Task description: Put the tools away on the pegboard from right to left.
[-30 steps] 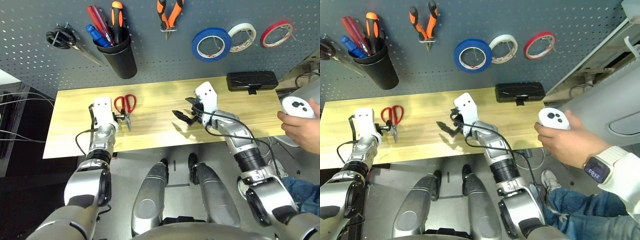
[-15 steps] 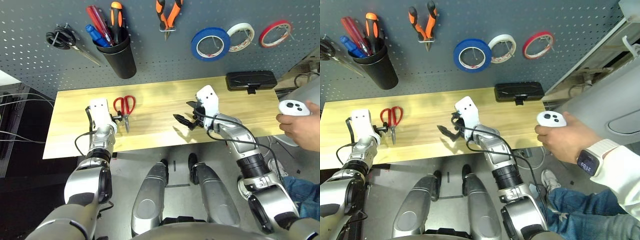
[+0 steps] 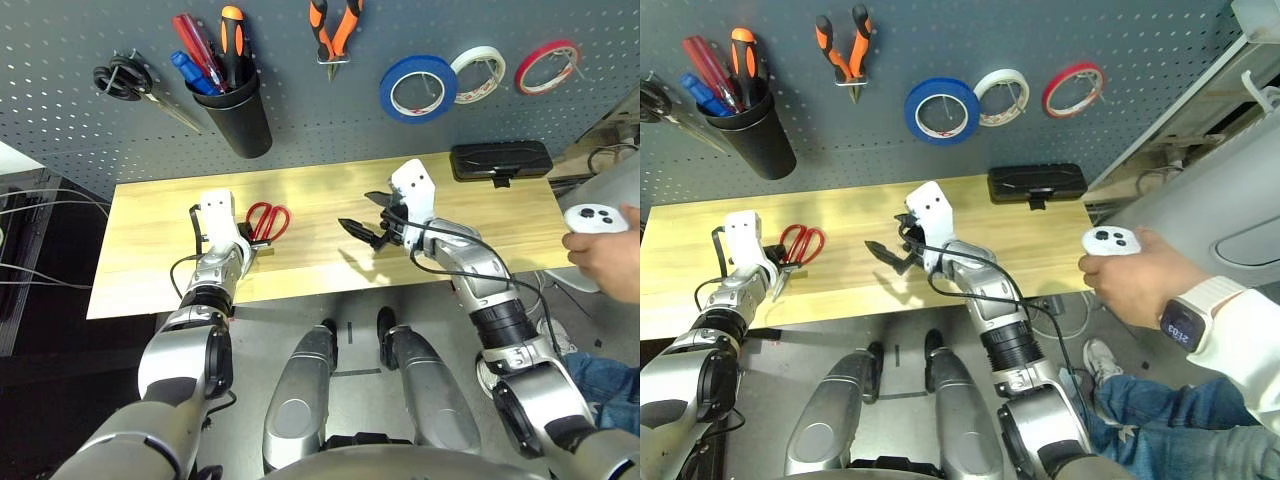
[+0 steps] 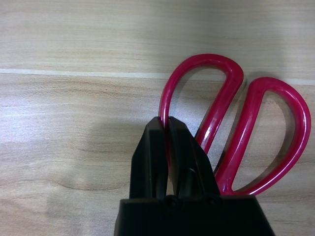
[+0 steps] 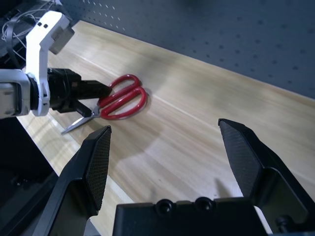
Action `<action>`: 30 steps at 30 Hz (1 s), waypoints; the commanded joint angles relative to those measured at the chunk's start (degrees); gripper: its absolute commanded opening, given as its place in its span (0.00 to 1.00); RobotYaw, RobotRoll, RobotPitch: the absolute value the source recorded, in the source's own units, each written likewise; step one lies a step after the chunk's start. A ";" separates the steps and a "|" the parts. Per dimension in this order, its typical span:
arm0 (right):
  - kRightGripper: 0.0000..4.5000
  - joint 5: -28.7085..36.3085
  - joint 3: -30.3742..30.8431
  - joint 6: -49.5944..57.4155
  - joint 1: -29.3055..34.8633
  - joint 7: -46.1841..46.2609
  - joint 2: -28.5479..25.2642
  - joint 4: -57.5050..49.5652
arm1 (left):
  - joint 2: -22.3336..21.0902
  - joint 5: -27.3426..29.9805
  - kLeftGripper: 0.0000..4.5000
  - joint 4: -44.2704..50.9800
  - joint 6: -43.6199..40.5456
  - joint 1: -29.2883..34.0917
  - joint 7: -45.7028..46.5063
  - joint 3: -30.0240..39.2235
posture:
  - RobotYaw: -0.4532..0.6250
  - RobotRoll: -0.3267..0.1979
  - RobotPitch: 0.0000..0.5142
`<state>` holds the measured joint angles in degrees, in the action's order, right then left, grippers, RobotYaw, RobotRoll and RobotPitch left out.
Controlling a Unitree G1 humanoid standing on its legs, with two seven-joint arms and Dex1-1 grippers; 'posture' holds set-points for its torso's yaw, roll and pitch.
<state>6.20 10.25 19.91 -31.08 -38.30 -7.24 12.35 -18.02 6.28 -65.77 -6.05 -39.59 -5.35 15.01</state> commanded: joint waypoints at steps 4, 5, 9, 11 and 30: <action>1.00 0.57 0.65 -3.17 -1.53 -0.87 1.08 3.46 | 0.77 -0.45 0.01 1.38 4.46 6.30 1.72 -0.43 | 0.49 0.62 0.67; 1.00 0.64 0.65 -3.67 -1.85 -1.08 1.17 3.97 | 0.80 -0.72 0.01 3.09 6.63 7.30 1.58 -0.81 | 0.50 0.62 0.66; 1.00 0.64 0.69 -5.97 -3.27 -2.05 1.46 6.40 | 0.91 -0.90 0.01 11.26 12.18 12.33 2.15 -1.11 | 0.52 0.62 0.63; 1.00 0.72 0.57 -6.71 -3.90 -2.43 1.53 7.16 | 1.03 -1.03 0.01 16.05 13.32 14.63 2.45 -1.24 | 0.52 0.62 0.62; 1.00 1.91 0.80 -10.80 -5.65 -9.25 -0.03 6.72 | -0.01 0.09 0.01 40.93 22.60 28.57 6.99 4.58 | 0.56 0.62 0.54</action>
<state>7.44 10.25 9.79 -36.85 -46.64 -7.62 19.48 -17.43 6.65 -25.17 15.14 -12.77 1.01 18.26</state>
